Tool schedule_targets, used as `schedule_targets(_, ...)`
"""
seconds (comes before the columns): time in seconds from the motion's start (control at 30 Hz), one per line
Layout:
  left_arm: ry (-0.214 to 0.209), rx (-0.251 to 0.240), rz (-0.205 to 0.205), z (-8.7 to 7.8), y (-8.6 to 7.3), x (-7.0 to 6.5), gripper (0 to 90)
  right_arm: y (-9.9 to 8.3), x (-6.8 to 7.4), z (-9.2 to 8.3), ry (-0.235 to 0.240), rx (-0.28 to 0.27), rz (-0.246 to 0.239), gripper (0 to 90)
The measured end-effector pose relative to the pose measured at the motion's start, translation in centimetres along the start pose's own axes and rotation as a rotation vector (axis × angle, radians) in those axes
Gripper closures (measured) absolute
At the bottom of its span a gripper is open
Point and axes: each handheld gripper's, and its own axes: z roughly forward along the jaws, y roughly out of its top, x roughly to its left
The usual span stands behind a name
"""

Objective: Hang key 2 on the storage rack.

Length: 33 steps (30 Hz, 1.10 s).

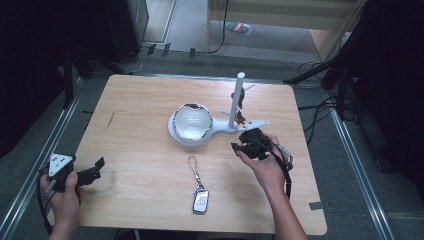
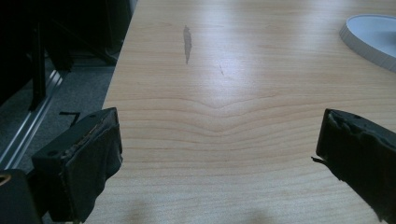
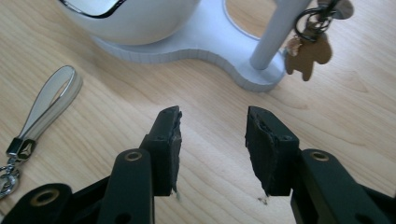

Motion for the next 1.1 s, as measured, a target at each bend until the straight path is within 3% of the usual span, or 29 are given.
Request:
schedule_targets(0.5,-0.002,-0.001,-0.001,0.0,0.0,0.0,0.6,0.1,2.5,1.0,0.033,0.047,-0.014,58.7)
schedule_targets(1.1,-0.002,0.001,-0.002,0.0,0.0,0.0,0.6,0.0,4.8,2.0,0.088,0.129,0.013,61.9)
